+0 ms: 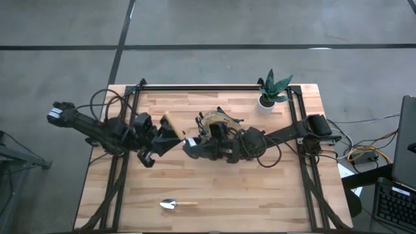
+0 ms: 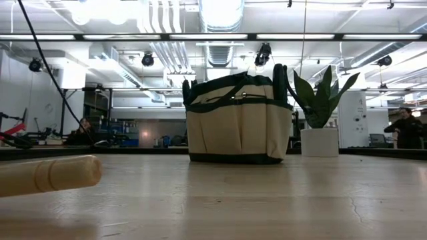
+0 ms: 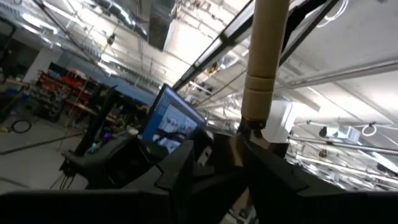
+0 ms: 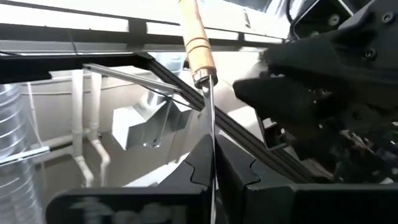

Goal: Pick & Place Garden tools in Gardening bag
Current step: Put the top trowel into the front bag pocket

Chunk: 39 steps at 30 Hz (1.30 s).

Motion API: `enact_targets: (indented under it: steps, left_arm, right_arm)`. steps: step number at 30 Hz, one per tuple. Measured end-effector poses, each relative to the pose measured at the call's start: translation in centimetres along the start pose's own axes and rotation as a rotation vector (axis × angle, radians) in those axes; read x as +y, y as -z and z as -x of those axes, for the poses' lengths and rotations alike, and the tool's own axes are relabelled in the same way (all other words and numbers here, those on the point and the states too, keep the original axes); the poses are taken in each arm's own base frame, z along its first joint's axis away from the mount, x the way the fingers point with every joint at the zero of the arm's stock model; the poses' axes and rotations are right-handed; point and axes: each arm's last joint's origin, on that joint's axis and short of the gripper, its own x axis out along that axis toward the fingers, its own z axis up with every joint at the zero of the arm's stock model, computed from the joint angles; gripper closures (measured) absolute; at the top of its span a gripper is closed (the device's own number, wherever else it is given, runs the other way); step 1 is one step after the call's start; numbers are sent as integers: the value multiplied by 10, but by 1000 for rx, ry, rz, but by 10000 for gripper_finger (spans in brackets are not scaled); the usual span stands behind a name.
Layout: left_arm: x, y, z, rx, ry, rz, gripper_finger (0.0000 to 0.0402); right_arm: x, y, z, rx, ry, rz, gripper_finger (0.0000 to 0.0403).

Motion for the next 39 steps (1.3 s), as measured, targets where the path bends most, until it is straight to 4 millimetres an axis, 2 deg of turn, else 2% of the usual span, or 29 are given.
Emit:
enact_targets:
  steps: [7, 12, 16, 20, 25, 28, 32, 39]
  left_arm:
    - [-1, -12, 14, 90, -25, 6, 259]
    - [1, -20, 33, 216, -84, 47, 259]
    - [3, -27, 47, 278, -134, 89, 259]
    - [7, -32, 61, 317, -232, 107, 259]
    - [14, -39, 74, 257, -435, 103, 259]
    - [17, -39, 75, 224, -505, 72, 259]
    - [18, -39, 75, 197, -558, 53, 259]
    - [19, -39, 76, 209, -572, 11, 260]
  right_arm:
    - [15, -5, -4, 90, 57, 3, 395]
    - [28, -10, -2, 255, 315, 58, 395]
    - [57, -22, 9, 384, 520, 132, 395]
    - [88, -36, 28, 462, 741, 172, 395]
    - [121, -54, 53, 524, 1057, 279, 394]
    - [133, -62, 60, 559, 1179, 351, 394]
    - [135, -64, 61, 631, 1287, 400, 394]
    - [126, -60, 59, 805, 1502, 401, 394]
